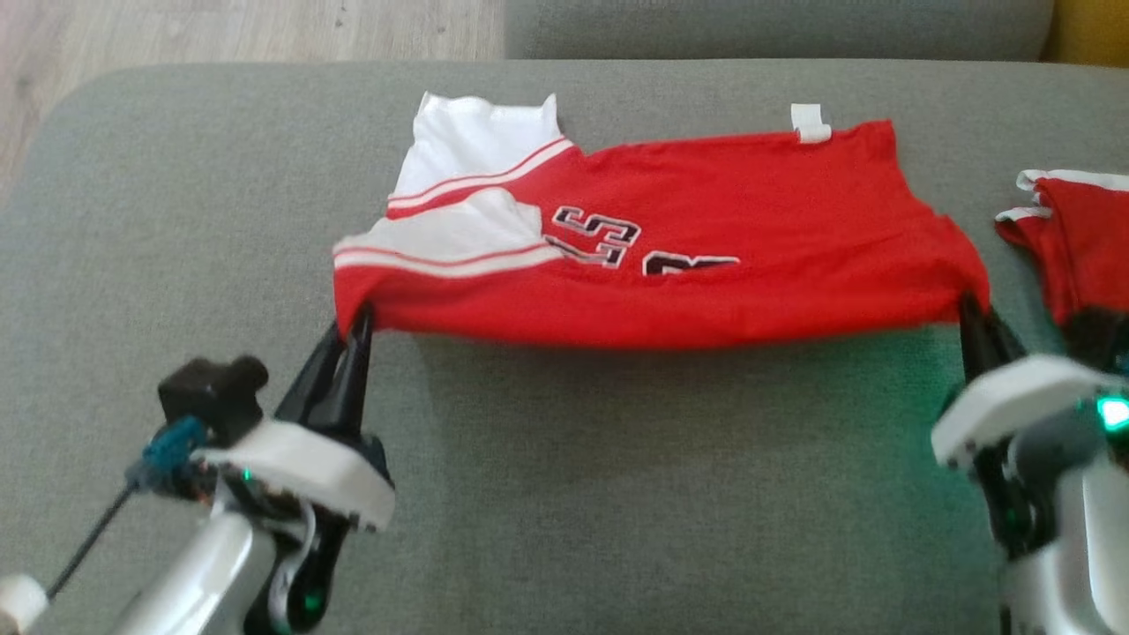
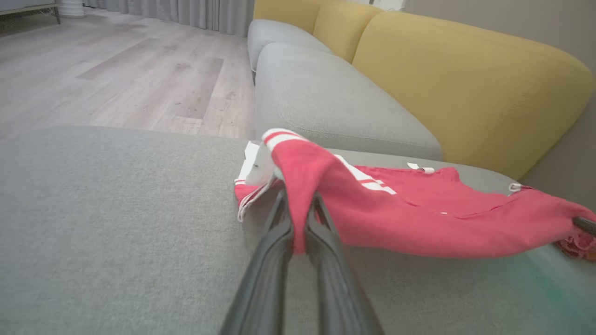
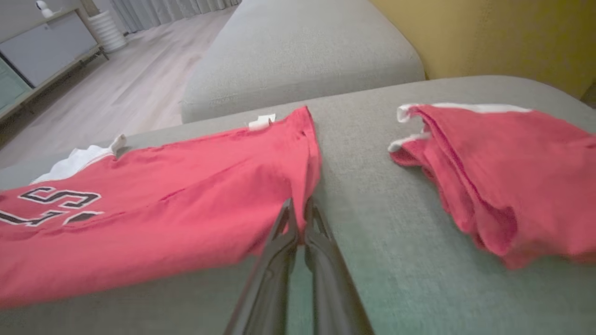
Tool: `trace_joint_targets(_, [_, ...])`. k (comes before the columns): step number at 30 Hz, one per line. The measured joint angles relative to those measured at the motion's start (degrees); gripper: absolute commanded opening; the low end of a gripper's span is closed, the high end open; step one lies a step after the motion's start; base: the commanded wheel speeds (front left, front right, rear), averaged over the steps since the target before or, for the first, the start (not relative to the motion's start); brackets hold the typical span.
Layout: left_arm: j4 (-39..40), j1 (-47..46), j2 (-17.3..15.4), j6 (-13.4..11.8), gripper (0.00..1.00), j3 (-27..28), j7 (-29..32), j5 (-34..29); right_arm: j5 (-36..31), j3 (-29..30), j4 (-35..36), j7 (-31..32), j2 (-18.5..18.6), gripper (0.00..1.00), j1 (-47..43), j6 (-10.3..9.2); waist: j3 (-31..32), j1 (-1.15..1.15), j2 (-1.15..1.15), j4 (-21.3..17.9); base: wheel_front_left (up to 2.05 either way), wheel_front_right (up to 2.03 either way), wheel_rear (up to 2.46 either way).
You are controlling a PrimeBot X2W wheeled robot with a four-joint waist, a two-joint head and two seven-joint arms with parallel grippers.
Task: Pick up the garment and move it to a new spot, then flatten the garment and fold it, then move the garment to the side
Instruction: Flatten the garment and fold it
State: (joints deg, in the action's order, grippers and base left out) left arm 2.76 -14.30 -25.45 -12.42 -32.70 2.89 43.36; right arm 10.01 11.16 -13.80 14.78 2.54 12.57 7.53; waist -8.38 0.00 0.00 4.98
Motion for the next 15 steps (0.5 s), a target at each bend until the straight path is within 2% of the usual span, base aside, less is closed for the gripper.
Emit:
trace_joint_targets(3, [2.04,2.46,-0.93,-0.89,0.0,-0.57,0.65,0.01,0.0,-0.01,2.3,0.58,-0.01,0.0,-3.72,0.0,0.26,0.0,0.0,-0.18,0.0,0.0,0.0])
trace_joint_targets(8, [5.41,13.88,-1.22,-3.78,0.0,-1.04,0.78,1.76,0.92,-0.16,8.23,2.16,-0.19,0.0,-16.53,0.0,0.41,0.0,0.0,-0.85,0.0,0.0,0.0])
trace_joint_targets(13, [5.44,18.47,-1.24,-4.71,0.0,-0.97,-0.98,3.08,2.12,-0.07,10.34,2.38,-0.25,0.0,-19.96,0.0,0.36,0.0,0.0,-1.41,0.0,0.0,0.0])
trace_joint_targets(15, [4.71,18.53,-1.2,-4.69,0.0,-0.97,-1.02,3.63,2.12,-0.24,10.32,2.91,-0.25,0.05,-20.36,0.0,0.45,0.0,0.0,-1.43,0.0,0.0,0.0])
